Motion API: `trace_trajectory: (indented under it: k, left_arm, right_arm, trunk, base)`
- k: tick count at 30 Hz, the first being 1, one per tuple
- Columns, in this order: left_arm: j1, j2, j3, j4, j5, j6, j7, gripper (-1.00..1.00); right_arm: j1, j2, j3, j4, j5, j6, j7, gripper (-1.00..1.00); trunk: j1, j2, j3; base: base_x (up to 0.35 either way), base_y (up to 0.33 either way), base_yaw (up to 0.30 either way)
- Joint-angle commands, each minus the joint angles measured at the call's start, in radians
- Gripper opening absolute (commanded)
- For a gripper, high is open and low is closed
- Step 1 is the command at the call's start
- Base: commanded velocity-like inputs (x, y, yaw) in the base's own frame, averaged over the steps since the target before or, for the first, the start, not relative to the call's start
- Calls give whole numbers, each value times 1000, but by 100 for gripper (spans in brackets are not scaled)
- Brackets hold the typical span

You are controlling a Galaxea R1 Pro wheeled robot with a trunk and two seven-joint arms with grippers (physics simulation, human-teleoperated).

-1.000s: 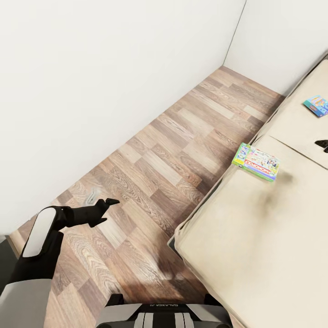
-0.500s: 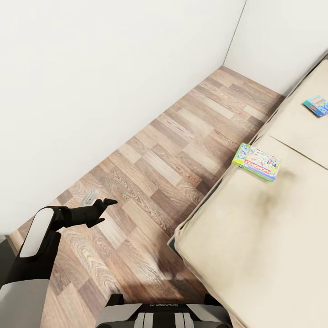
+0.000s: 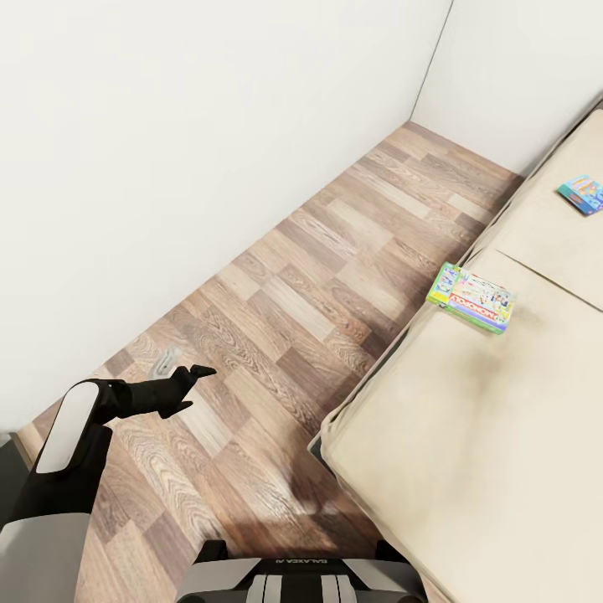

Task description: Put all the toys in the child's room - the three board games (two on the bed and one on the table), the two jigsaw puzzles on the table, and the tennis ball on the table - inside the toy box on the table in the child's room.

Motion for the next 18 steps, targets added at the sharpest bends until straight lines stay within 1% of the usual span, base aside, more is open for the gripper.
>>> trace_trajectory:
  k: [1,6,8,12,16,18]
  left_arm:
    - [-1,0,1,-1,10,2,10,100]
    - [-1,0,1,-1,10,2,10,100]
    - [0,2,12,-2,13,2,9,100]
    - [2,7,35,-4,21,2,7,100]
    - [3,9,45,-4,24,2,6,100]
    - [3,9,48,-5,25,2,6,100]
  right_arm:
    - [-1,0,-1,-1,-3,5,0,100]
    - [-1,0,-1,-1,-3,5,0,100]
    - [-4,-7,0,1,-2,5,1,100]
    - [-7,-30,23,-12,21,4,7,100]
    - [-9,-51,45,-16,44,4,9,100]
    - [-9,-55,57,-17,56,4,10,100]
  trunk:
    - [0,0,0]
    - [0,0,0]
    - [0,0,0]
    - [0,0,0]
    - [0,0,0]
    - [0,0,0]
  base:
    - [0,0,0]
    - [0,0,0]
    - [0,0,0]
    - [0,0,-3]
    - [0,0,-51]
    - [0,0,-107]
